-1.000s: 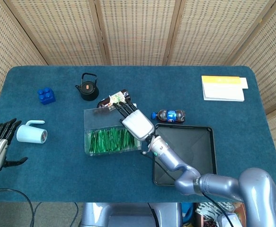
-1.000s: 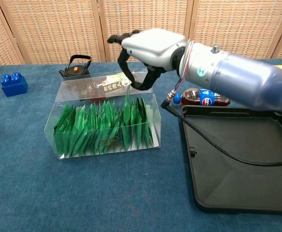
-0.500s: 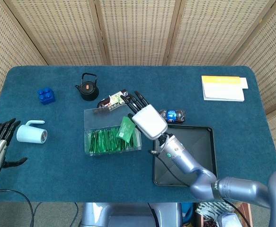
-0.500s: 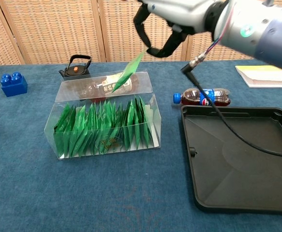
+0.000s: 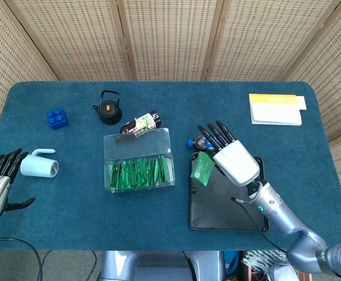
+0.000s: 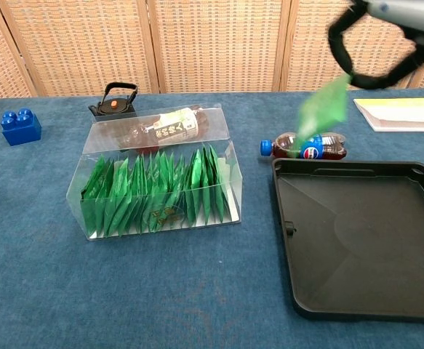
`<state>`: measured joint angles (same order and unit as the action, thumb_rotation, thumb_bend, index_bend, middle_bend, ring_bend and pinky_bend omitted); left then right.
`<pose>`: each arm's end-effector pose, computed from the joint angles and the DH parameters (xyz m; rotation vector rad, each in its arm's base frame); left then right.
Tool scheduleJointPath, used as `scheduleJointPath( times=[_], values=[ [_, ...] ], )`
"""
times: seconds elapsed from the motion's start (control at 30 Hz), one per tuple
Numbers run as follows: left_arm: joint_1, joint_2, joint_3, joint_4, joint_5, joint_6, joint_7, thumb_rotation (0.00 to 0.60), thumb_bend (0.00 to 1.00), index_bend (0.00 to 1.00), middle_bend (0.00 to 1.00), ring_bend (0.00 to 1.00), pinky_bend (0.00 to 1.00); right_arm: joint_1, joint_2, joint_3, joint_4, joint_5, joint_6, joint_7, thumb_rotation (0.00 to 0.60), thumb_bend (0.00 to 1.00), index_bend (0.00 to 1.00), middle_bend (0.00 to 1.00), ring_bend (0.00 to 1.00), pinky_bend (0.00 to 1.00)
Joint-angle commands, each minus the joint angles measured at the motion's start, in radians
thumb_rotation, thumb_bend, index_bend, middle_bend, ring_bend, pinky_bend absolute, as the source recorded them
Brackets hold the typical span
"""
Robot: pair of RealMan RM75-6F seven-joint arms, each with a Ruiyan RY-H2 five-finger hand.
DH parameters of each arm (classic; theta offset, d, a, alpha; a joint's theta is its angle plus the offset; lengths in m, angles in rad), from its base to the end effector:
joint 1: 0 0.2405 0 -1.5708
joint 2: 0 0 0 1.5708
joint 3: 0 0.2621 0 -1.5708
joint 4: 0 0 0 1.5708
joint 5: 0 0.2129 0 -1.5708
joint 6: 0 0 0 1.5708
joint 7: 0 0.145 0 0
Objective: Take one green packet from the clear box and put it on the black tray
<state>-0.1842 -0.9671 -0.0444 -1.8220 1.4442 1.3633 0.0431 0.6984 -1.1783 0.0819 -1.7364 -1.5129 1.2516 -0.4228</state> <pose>-0.2797 0.2060 0.1730 -1.4788 -0.9694 -0.8897 -0.1308 -0.3161 0.1019 1.9056 -0.3055 1.0631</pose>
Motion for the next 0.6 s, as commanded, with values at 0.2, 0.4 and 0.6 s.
scheduleJointPath(
  times=[0.2,0.4,0.6],
  values=[
    [0.003,-0.005,0.005,-0.007,0.007,0.004,0.018,0.600,0.08,0.00,0.00,0.00,0.00,-0.078,-0.019,-0.086,0.112,-0.106,0.034,0.070,0.600,0.58,0.66,0.01,0.00,0.00],
    [0.002,-0.007,0.004,-0.008,0.003,0.001,0.024,0.600,0.08,0.00,0.00,0.00,0.00,-0.089,-0.033,-0.089,0.153,-0.145,0.038,0.084,0.600,0.57,0.51,0.00,0.00,0.00],
    [0.001,-0.005,0.003,-0.007,-0.001,-0.003,0.021,0.600,0.08,0.00,0.00,0.00,0.00,-0.122,0.008,-0.054,0.116,-0.126,0.084,0.051,0.600,0.47,0.03,0.00,0.00,0.00]
  ],
)
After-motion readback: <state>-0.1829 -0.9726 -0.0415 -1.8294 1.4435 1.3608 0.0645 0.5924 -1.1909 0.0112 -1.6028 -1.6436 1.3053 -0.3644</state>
